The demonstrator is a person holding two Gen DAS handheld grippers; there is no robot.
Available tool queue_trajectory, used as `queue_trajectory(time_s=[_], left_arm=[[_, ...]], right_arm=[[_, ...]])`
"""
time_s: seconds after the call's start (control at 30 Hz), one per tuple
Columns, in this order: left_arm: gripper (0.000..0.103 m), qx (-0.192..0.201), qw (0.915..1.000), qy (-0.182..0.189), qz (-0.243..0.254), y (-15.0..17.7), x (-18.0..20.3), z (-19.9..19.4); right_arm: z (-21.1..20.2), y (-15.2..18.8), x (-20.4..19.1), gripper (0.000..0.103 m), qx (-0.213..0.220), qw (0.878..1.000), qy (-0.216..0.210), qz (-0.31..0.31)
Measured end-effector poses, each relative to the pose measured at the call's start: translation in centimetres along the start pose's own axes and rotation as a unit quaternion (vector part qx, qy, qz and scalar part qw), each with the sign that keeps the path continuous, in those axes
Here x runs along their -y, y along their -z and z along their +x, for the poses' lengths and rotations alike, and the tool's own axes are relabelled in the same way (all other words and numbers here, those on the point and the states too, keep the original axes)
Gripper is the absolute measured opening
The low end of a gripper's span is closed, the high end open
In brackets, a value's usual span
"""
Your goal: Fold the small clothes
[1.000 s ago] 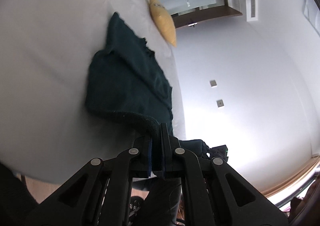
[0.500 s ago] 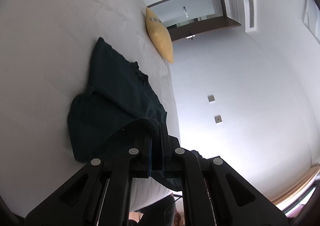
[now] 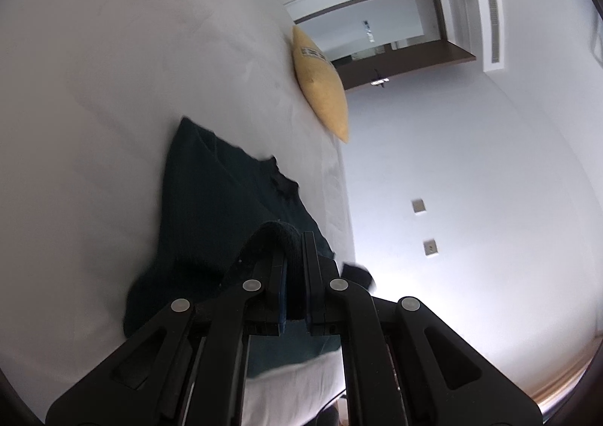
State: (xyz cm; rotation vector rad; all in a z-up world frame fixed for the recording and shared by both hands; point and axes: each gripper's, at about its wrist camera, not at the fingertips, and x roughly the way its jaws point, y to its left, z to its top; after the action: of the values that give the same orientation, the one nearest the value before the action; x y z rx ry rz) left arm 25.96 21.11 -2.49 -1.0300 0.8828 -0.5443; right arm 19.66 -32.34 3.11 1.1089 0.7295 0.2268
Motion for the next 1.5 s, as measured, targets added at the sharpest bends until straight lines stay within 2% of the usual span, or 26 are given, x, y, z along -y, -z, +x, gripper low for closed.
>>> queue_trajectory(time_s=[0.5,0.9,1.23,1.3,1.33,1.43,1.47,1.5], left_arm=[[0.005,0.012,0.9984,-0.050,-0.025,-7.4,-3.3,9.0],[0.005,0.013,0.9965,-0.070,-0.044,-9.9,-6.5,14.7],[0.005,-0.006,0.9931,-0.114,-0.027,-11.3,-8.2,19.4],[0.006,-0.011,0.9929,-0.115,-0.028,-11.5,-8.6,20.1],[0.006,-0.015,0.9931,-0.111,-0.036,-11.7,-9.0,20.4],[0.014,-0.017,0.9930,-0.110,-0.039,-12.0,-9.2,20.3],[0.027,-0.009,0.9925,-0.116,-0.035,-12.1,-9.2,19.9],[0.052,0.003,0.9925,-0.117,-0.034,-12.3,-9.1,19.4]], right_arm=[[6.6,-5.9,2.0,0.008,0.011,0.998,0.048,0.036],[10.0,-8.2,3.9,0.008,0.015,0.995,0.074,0.071],[11.3,-9.0,5.7,0.008,0.020,0.990,0.083,0.108],[11.4,-9.1,6.2,0.013,0.022,0.989,0.072,0.125],[11.4,-9.1,6.3,0.020,0.026,0.989,0.063,0.132],[10.9,-9.3,5.9,0.040,0.044,0.990,0.049,0.127],[10.6,-9.4,5.8,0.046,0.053,0.990,0.045,0.124],[10.1,-9.4,5.8,0.049,0.065,0.989,0.044,0.127]])
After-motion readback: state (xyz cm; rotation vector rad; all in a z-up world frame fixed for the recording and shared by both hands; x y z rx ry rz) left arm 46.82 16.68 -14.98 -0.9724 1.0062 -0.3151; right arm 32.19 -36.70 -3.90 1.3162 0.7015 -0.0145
